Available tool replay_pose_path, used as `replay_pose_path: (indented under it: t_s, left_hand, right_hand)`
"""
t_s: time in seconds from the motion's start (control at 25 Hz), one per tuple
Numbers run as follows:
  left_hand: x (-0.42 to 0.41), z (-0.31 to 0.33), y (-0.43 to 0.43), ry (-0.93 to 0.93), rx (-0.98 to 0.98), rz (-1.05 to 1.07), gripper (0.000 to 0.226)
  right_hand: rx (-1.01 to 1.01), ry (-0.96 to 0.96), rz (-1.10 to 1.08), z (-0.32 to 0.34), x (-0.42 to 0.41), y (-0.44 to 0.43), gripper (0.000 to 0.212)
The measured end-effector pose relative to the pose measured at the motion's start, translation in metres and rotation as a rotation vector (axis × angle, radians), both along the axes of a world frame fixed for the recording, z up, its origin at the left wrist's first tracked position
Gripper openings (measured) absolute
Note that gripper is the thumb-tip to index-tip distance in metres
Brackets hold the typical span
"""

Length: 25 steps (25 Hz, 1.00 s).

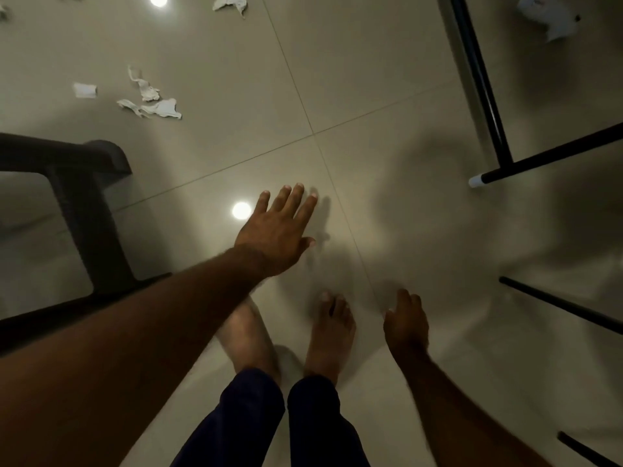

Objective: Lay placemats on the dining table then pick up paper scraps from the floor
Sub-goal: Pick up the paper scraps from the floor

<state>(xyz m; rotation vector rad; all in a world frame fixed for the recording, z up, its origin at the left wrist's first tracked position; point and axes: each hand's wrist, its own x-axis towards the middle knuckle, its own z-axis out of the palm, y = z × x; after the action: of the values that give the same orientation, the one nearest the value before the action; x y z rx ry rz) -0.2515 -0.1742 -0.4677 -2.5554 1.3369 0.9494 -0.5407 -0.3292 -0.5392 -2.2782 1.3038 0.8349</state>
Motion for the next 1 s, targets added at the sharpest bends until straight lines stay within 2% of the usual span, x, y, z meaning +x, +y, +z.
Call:
replay_pose_path:
  t_s: [0.44,0.52,0.64,0.72,0.88,1.0]
  left_hand:
    - [0.003,-0.002,0.025,0.029,0.032,0.014,0.079]
    - [0.005,-0.002,0.029,0.032,0.025,0.02,0.079]
    - [0.003,-0.003,0.032,0.034,0.017,0.033,0.079]
    - [0.0,-0.003,0.031,0.032,0.012,0.037,0.08]
    - [-0.008,-0.006,0.026,0.046,-0.006,0.036,0.08]
    - [-0.009,-0.006,0.025,0.05,-0.01,0.026,0.079]
  right_hand:
    - [-0.018,-0.131,0.007,-0.012,0.015,0.0,0.044]
    - [-0.031,-0.195,-0.112,-0.011,0.011,-0.003,0.04]
    - [-0.102,-0.303,-0.409,-0.005,0.002,-0.003,0.037]
    - [-0.132,-0.306,-0.488,0.0,0.001,0.0,0.039]
    - [-0.104,-0.244,-0.444,-0.005,0.017,0.012,0.049]
    - [-0.111,-0.226,-0.405,-0.013,0.027,0.019,0.049]
